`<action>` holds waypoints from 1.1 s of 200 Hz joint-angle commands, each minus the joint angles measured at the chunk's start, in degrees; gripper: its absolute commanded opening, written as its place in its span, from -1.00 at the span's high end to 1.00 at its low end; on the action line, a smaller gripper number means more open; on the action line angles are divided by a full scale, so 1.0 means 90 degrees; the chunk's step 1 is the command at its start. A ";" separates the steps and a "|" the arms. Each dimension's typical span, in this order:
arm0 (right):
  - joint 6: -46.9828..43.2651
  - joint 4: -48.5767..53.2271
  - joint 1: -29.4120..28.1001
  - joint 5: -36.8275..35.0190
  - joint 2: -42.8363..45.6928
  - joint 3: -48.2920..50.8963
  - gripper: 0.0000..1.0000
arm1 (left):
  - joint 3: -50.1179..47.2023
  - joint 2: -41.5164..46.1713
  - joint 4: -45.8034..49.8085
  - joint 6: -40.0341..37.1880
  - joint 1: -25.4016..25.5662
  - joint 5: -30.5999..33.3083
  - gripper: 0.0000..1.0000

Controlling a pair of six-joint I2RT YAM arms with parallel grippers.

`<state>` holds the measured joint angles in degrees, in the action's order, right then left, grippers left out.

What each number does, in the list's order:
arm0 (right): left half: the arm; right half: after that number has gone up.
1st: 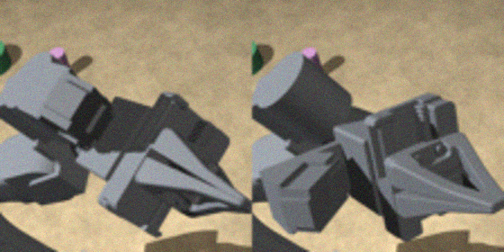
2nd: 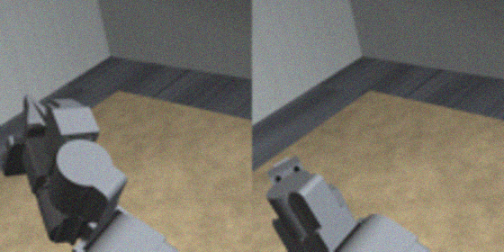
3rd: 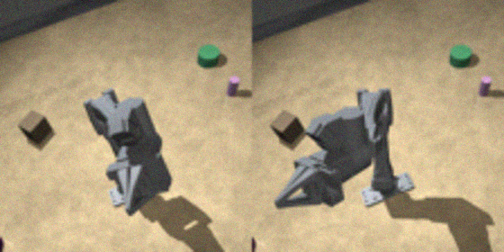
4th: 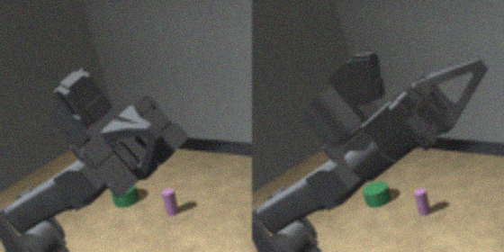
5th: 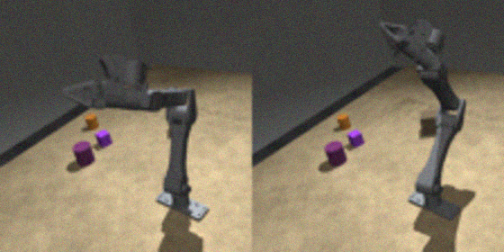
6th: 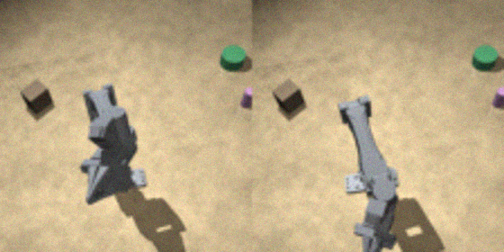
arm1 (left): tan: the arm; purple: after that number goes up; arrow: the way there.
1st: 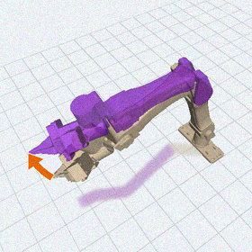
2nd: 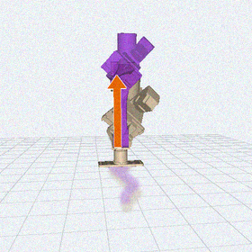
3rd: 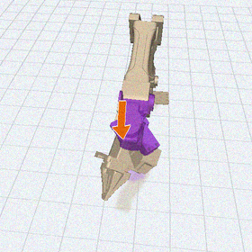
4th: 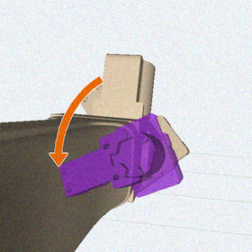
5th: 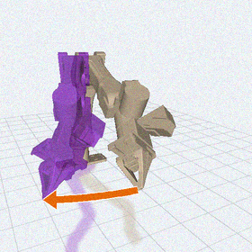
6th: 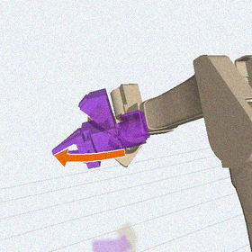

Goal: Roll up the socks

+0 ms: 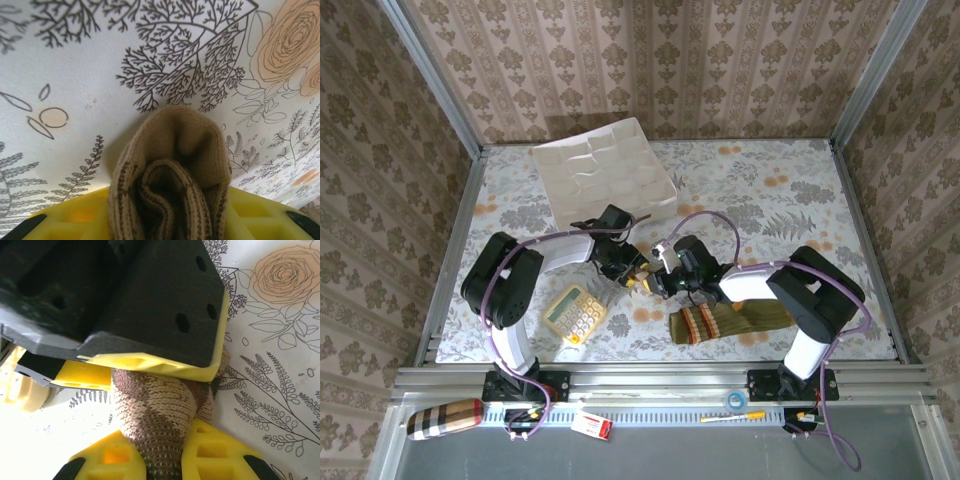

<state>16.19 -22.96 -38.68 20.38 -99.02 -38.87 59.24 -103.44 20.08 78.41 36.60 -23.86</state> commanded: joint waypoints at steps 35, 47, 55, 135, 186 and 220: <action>0.0641 0.1098 0.0245 0.0192 -0.0469 0.0355 1.00 | -0.0254 -0.0132 0.0033 -0.0004 -0.0009 -0.0105 0.76; 0.0539 0.1191 0.0245 0.0100 -0.0320 0.0335 1.00 | -0.0223 -0.0016 0.0049 -0.0038 -0.0004 -0.0085 1.00; 0.0470 0.1319 0.0245 -0.0021 -0.0138 0.0312 0.83 | -0.0166 0.0111 0.0147 -0.0064 -0.0009 -0.0039 1.00; -0.0812 0.3090 0.0234 -0.2375 0.3533 -0.0497 -0.21 | 0.1485 0.1774 0.2166 -0.1231 -0.0614 0.1083 1.00; -0.0649 0.4149 0.0291 -0.3187 0.3666 -0.2002 -0.09 | 0.2434 0.1961 0.2740 -0.2580 -0.1732 0.1686 1.00; -0.0557 0.4295 0.0294 -0.3042 0.3552 -0.2519 -0.08 | 0.2436 0.1776 0.2487 -0.3081 -0.2270 0.2000 1.00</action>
<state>10.44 11.29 -36.25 -5.02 -66.13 -58.46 80.40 -86.08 41.21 57.30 18.20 -9.58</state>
